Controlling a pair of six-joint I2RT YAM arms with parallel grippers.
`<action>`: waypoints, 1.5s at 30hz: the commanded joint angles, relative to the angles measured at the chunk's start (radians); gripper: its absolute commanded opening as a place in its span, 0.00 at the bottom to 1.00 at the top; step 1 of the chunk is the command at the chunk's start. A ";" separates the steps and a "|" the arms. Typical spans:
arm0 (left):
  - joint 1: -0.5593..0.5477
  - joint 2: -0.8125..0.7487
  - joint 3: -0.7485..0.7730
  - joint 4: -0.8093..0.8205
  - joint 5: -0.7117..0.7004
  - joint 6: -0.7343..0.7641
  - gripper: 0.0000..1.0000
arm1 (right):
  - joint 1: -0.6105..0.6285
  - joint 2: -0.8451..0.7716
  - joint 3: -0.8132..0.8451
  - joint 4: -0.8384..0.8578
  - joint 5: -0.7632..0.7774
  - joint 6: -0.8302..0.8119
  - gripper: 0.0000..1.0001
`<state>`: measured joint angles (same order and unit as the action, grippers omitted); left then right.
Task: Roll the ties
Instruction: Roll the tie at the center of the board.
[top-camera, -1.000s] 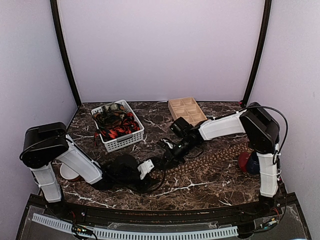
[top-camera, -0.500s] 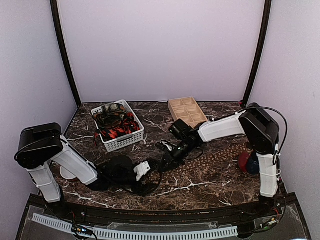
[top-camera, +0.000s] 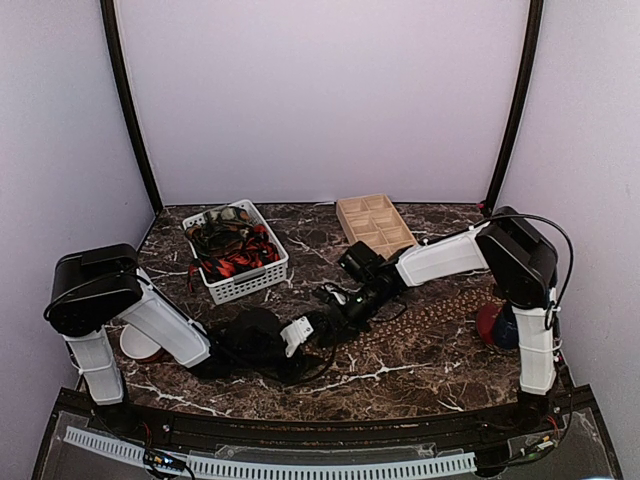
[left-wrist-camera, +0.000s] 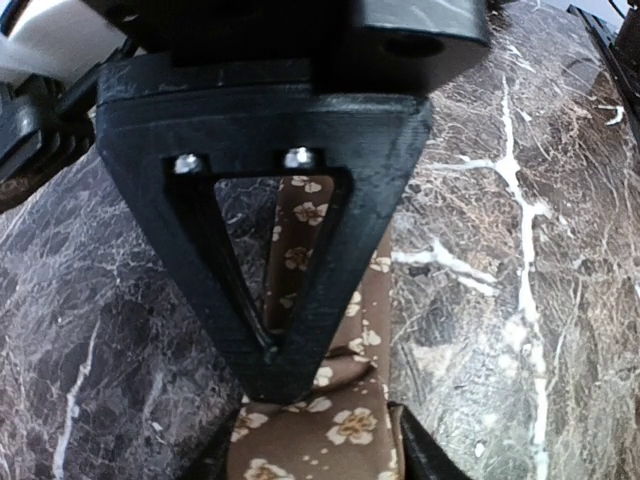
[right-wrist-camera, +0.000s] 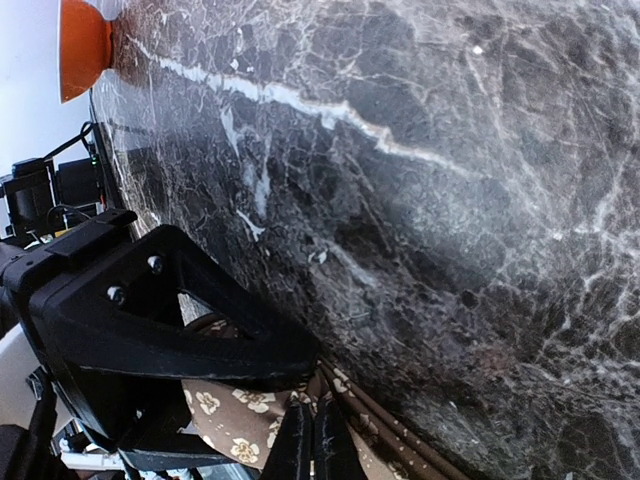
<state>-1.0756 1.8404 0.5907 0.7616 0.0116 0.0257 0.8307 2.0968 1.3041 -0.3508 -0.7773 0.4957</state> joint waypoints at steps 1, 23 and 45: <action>-0.003 0.000 -0.026 -0.027 -0.025 -0.009 0.41 | -0.003 -0.028 -0.018 0.016 -0.005 0.003 0.01; -0.003 -0.006 -0.054 -0.049 0.016 0.029 0.36 | -0.013 0.007 0.038 -0.076 -0.098 -0.060 0.12; -0.003 0.005 -0.040 -0.059 0.041 0.040 0.36 | -0.043 -0.051 0.011 -0.006 -0.135 -0.003 0.40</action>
<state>-1.0756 1.8359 0.5655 0.7876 0.0257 0.0486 0.7906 2.0850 1.3140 -0.4015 -0.8795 0.4725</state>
